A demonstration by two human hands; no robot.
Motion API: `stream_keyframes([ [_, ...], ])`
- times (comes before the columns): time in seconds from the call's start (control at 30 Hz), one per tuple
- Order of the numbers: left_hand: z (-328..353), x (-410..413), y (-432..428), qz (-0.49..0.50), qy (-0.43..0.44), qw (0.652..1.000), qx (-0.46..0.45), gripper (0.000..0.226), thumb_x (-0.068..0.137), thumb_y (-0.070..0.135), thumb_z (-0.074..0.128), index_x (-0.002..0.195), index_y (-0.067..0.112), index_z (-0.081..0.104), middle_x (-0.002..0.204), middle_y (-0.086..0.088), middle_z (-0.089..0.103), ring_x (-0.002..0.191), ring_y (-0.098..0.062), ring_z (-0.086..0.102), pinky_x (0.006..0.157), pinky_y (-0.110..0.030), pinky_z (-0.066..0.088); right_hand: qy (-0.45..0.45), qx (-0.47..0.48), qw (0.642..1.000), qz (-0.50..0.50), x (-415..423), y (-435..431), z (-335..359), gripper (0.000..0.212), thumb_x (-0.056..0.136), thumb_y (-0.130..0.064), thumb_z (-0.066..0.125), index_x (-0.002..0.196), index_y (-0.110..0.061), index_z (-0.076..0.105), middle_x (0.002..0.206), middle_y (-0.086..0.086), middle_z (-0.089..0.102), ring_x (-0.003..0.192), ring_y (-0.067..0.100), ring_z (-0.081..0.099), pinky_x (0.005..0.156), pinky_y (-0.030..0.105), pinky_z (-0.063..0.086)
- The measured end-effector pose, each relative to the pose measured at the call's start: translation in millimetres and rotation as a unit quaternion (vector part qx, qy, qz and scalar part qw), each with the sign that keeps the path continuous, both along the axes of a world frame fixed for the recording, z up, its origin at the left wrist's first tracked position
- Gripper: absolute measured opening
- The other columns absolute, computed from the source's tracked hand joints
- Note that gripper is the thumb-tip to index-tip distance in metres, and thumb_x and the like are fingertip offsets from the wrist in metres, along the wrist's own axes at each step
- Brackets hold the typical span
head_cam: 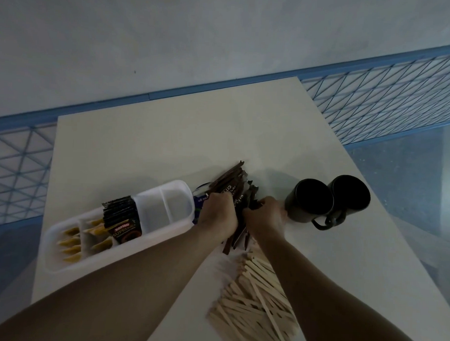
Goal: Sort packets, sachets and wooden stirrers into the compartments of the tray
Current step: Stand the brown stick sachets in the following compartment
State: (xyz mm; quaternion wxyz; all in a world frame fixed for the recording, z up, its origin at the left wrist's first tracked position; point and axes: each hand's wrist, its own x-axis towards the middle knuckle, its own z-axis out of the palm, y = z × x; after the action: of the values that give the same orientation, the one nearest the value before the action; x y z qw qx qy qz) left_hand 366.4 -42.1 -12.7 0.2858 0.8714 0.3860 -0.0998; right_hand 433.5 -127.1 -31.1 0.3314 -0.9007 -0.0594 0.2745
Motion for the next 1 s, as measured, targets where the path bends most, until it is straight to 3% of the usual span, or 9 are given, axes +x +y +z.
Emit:
stream_keyframes([
  [0.2,2.7,1.4,1.1,0.011,-0.001,1.000,-0.003,0.029,0.095,0.008,0.055,0.123,0.000,0.059,0.122,-0.021,0.062,0.115,-0.033,0.060,0.091,-0.036,0.052,-0.001,0.051,0.999,-0.012,0.4,-3.1,-4.6,0.003,0.084,-0.012,0.067,0.084,-0.011,0.065,0.078,0.011,0.069,0.069,0.025,0.069,0.063,0.048,0.061],
  [0.3,4.8,3.7,3.3,0.016,0.007,1.000,-0.019,0.034,0.096,0.011,0.056,0.127,-0.001,0.054,0.126,-0.021,0.060,0.117,-0.032,0.059,0.090,-0.035,0.050,-0.010,0.061,0.998,-0.027,3.3,-4.5,-1.3,0.016,0.085,-0.013,0.069,0.101,-0.010,0.066,0.085,0.005,0.068,0.076,0.020,0.068,0.068,0.040,0.061],
  [0.4,9.8,5.5,5.8,0.016,0.017,0.999,-0.042,0.034,0.095,0.010,0.056,0.126,-0.003,0.052,0.123,-0.022,0.061,0.115,-0.033,0.060,0.088,-0.035,0.050,-0.032,0.064,0.997,-0.004,5.2,-5.1,3.4,0.032,0.085,-0.008,0.070,0.116,-0.012,0.060,0.086,0.003,0.065,0.076,0.014,0.064,0.062,0.029,0.055],
  [0.5,15.4,5.8,6.4,0.012,0.025,0.998,-0.052,0.034,0.095,0.010,0.055,0.126,-0.003,0.048,0.123,-0.024,0.060,0.114,-0.036,0.059,0.084,-0.035,0.049,-0.087,0.054,0.994,0.050,8.6,-2.4,8.8,0.044,0.082,-0.007,0.072,0.122,-0.011,0.055,0.102,0.011,0.064,0.088,0.022,0.061,0.070,0.033,0.053],
  [0.63,16.7,2.4,5.4,-0.009,0.054,0.997,-0.057,0.032,0.096,0.008,0.050,0.125,-0.005,0.047,0.122,-0.023,0.059,0.111,-0.034,0.061,0.074,-0.029,0.043,-0.137,0.035,0.982,0.122,15.3,4.3,16.6,0.054,0.084,-0.008,0.073,0.134,-0.010,0.050,0.122,0.013,0.056,0.104,0.024,0.053,0.078,0.029,0.040],
  [0.8,14.0,-6.7,2.9,-0.018,0.088,0.994,-0.058,0.033,0.096,0.005,0.049,0.128,-0.005,0.046,0.126,-0.021,0.057,0.115,-0.032,0.059,0.079,-0.031,0.046,-0.135,0.036,0.981,0.134,18.5,3.9,18.4,0.059,0.086,-0.012,0.073,0.139,-0.009,0.048,0.131,0.016,0.054,0.118,0.027,0.052,0.088,0.028,0.039],
  [0.9,9.8,-12.3,-0.6,-0.023,0.100,0.994,-0.042,0.041,0.097,0.008,0.048,0.135,-0.005,0.038,0.131,-0.023,0.054,0.120,-0.033,0.055,0.091,-0.034,0.047,-0.137,0.027,0.981,0.138,13.2,-2.7,21.0,0.055,0.088,-0.010,0.069,0.139,-0.008,0.047,0.130,0.015,0.053,0.115,0.026,0.051,0.086,0.025,0.037],
  [1.0,5.7,-16.0,-3.9,-0.021,0.111,0.993,-0.039,0.044,0.097,0.010,0.049,0.136,-0.005,0.035,0.134,-0.023,0.051,0.122,-0.033,0.054,0.094,-0.036,0.048,-0.141,0.003,0.982,0.122,4.2,-8.6,20.5,0.041,0.088,-0.012,0.065,0.126,-0.004,0.054,0.116,0.014,0.057,0.093,0.020,0.053,0.072,0.022,0.040],
])
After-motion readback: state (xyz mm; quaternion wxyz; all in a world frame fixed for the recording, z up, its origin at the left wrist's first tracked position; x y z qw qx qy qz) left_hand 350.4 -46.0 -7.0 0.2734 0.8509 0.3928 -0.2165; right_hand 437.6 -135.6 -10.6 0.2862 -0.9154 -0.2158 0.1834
